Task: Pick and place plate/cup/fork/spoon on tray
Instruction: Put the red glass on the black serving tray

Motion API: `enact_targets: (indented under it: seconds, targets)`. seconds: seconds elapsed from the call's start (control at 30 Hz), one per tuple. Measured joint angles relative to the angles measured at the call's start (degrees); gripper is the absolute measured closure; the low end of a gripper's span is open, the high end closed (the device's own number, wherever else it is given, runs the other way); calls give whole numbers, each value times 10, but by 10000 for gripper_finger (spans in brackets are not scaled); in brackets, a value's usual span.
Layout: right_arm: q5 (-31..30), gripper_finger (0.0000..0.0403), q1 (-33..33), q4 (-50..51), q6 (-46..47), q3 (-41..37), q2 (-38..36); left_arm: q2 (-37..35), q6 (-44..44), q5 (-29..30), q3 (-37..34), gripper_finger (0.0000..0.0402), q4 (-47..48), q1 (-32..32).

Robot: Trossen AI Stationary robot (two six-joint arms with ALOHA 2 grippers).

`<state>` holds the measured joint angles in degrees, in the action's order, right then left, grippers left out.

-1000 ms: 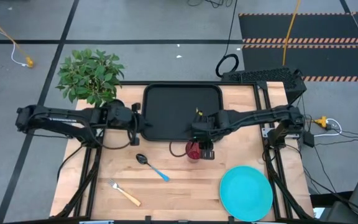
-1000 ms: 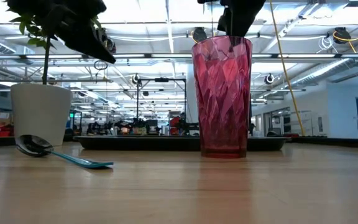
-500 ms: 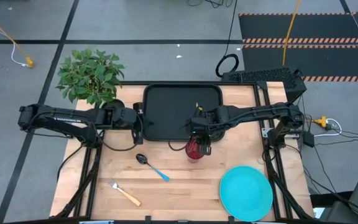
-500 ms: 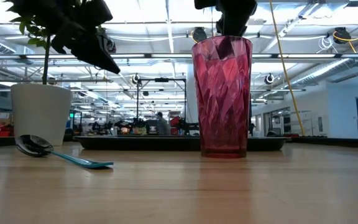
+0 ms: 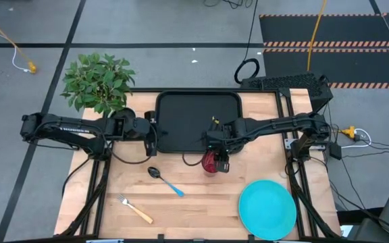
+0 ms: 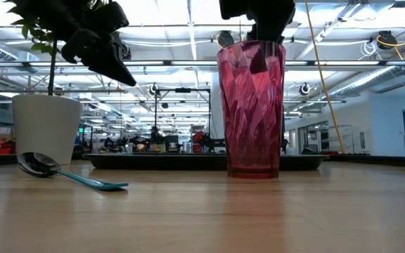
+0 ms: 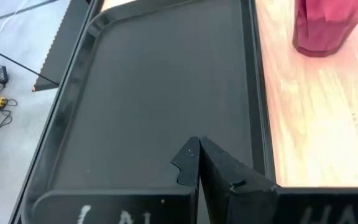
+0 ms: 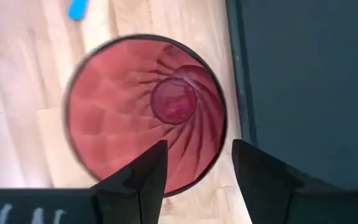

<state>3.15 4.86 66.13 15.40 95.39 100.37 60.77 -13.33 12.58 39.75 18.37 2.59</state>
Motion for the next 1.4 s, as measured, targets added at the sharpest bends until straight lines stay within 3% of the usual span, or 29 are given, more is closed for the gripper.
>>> enact_targets:
  seconds: [0.33,0.5,0.6,0.7,0.97,1.13,1.4]
  targets:
    - [-24,242,-2,-53,-49,-36,-1,0,4,0,0,392,0,0]
    - [-30,291,-5,-58,-65,-78,-1,0,4,9,0,392,17,0]
    - [-31,348,-7,-51,-67,-84,1,0,8,21,0,392,25,0]
    - [-31,392,-8,-50,-67,-71,-5,0,10,25,0,392,25,0]
    - [-51,401,-22,27,-88,43,-23,0,11,25,0,392,19,0]
    - [-135,402,-81,63,-151,91,-24,0,14,25,0,392,15,0]
    - [-131,402,-278,35,-258,78,-4,0,13,26,0,392,12,0]
